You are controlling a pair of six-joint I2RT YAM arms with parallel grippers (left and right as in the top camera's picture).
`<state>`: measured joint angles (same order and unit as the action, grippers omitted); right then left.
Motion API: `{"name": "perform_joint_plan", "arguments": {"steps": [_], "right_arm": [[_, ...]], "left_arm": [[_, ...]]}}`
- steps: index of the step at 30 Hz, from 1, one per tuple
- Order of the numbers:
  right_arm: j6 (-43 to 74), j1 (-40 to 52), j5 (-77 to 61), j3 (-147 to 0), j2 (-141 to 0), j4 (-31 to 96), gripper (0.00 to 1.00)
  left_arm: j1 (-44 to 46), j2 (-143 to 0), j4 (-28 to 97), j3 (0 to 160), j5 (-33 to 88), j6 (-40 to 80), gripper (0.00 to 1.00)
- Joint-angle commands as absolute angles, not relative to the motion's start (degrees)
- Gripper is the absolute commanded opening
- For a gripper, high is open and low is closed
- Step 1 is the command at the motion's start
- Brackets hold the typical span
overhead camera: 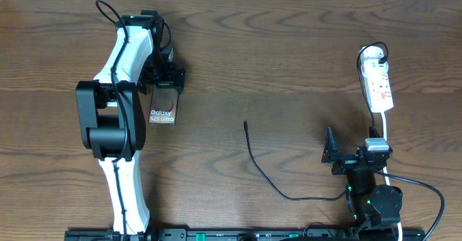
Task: Plug charger to phone and switch on socket
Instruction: 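Lower the left gripper and close it on the phone's edges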
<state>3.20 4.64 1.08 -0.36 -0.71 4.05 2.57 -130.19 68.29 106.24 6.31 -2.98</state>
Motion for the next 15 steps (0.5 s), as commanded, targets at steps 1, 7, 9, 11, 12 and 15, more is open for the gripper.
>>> {"name": "perform_joint_plan", "arguments": {"steps": [1,7,9,11,12,15], "right_arm": [[2.50,5.15,1.37,-0.32,-0.38,4.29,0.99],[2.50,5.15,1.37,-0.32,-0.38,4.29,0.99],[2.50,5.15,1.37,-0.32,-0.38,4.29,0.99],[2.50,5.15,1.37,-0.32,-0.38,4.29,0.99],[2.50,5.15,1.37,-0.32,-0.38,4.29,0.99],[2.50,5.15,1.37,-0.32,-0.38,4.29,0.99]], "left_arm": [[2.31,-130.82,68.71,105.95,6.83,-2.96,0.98],[2.33,-130.82,67.05,103.96,6.83,-2.98,0.98],[2.33,-130.82,66.02,102.69,6.83,-2.96,0.98],[2.35,-130.82,65.17,101.32,6.85,-2.94,0.98],[2.35,-130.82,64.82,100.64,6.83,-2.94,0.98],[2.35,-130.69,63.64,99.13,6.83,-2.94,0.98]]}}
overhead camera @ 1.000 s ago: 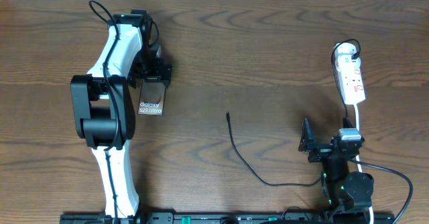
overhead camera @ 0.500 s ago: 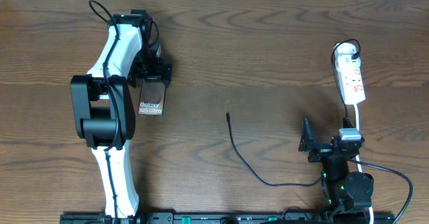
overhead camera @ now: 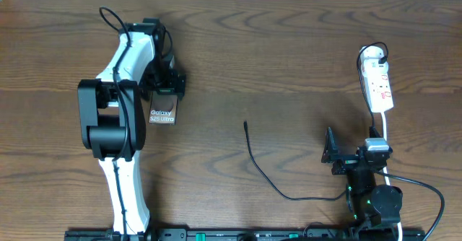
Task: Plug charger to phone and switch on socket
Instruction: 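Lower the left gripper and close it on the phone's edges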
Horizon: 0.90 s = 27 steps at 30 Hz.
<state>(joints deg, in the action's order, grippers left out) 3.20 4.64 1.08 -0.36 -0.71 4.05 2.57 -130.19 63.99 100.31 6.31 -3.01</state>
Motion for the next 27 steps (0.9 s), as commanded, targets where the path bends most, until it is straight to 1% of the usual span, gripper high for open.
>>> {"name": "perform_joint_plan", "arguments": {"steps": [1,27], "right_arm": [[2.50,5.15,1.37,-0.32,-0.38,4.29,0.99],[2.50,5.15,1.37,-0.32,-0.38,4.29,0.99]], "left_arm": [[2.35,-130.61,63.07,98.70,6.83,-2.94,0.98],[2.63,-130.32,58.46,96.64,6.79,-2.96,0.98]]}}
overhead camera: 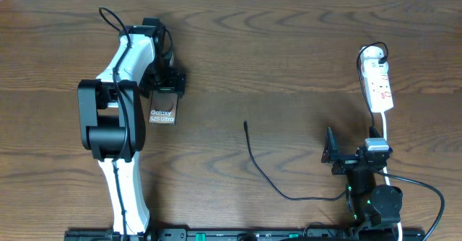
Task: Plug charger to phone and switch on socket
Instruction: 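Lower the left gripper and close it on the phone's edges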
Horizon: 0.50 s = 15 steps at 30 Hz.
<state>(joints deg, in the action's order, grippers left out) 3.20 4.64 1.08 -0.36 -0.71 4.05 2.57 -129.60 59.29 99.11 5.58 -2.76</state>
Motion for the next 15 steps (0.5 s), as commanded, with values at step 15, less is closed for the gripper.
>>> {"name": "perform_joint_plan", "arguments": {"steps": [15], "right_arm": [[2.50,5.15,1.37,-0.32,-0.38,4.29,0.99]], "left_arm": [[2.87,-130.28,56.03,92.09,6.83,-2.94,0.98]]}}
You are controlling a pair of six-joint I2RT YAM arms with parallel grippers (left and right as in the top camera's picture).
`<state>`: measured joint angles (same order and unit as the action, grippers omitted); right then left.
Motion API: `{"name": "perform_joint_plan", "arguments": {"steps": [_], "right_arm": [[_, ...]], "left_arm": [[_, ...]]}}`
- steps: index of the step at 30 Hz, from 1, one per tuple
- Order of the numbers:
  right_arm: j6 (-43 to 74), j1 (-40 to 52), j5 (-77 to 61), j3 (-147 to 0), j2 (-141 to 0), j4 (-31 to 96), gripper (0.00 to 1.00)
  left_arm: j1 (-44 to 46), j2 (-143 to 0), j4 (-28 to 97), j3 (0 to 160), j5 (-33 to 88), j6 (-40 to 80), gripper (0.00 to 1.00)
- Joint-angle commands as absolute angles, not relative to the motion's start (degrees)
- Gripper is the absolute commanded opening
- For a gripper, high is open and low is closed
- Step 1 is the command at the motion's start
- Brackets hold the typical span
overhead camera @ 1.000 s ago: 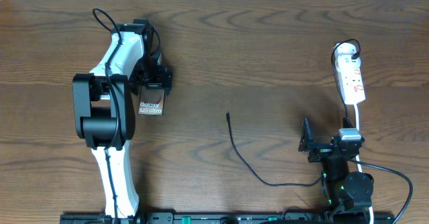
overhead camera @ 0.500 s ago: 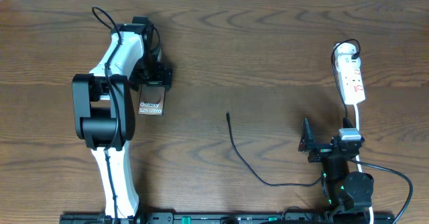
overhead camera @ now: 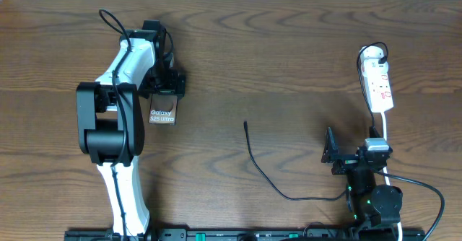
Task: Plug charger to phone and switch on socket
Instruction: 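Lower the left gripper and close it on the phone's edges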
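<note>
The phone (overhead camera: 163,111), dark with "Galaxy S25 Ultra" on its screen, lies on the left of the table. My left gripper (overhead camera: 165,84) straddles the phone's far end, its fingers against both long sides, shut on it. The black charger cable (overhead camera: 254,158) curves across the middle, its free plug tip (overhead camera: 245,124) pointing away from me and lying bare. A white power strip (overhead camera: 377,82) lies at the far right. My right gripper (overhead camera: 330,153) sits folded near its base, open and empty, right of the cable.
The power strip's white cord (overhead camera: 385,136) runs toward me past the right arm, and a black cord (overhead camera: 426,190) loops at the near right corner. The brown wooden table (overhead camera: 274,60) is bare between the phone and the strip.
The left arm has leaned very slightly to the left. The phone, the cable and the right arm are where they were.
At first my left gripper was at the phone's far end with the phone slightly skewed. Then the phone lay a little straighter and nearer to me, still in the fingers. It has stayed so. The cable and the right arm have not moved.
</note>
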<state>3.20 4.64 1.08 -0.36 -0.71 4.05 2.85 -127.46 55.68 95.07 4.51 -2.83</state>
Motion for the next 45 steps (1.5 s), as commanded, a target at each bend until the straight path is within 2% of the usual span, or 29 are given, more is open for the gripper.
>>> {"name": "perform_joint_plan", "arguments": {"steps": [1,38,45], "right_arm": [[2.50,5.15,1.37,-0.32,-0.38,4.29,0.99],[2.50,5.15,1.37,-0.32,-0.38,4.29,0.99],[2.50,5.15,1.37,-0.32,-0.38,4.29,0.99]], "left_arm": [[2.92,-130.30,56.05,92.09,6.83,-2.94,0.98],[2.98,-130.30,56.90,92.09,6.83,-2.96,1.00],[2.98,-130.28,57.08,92.09,6.83,-2.98,0.96]]}}
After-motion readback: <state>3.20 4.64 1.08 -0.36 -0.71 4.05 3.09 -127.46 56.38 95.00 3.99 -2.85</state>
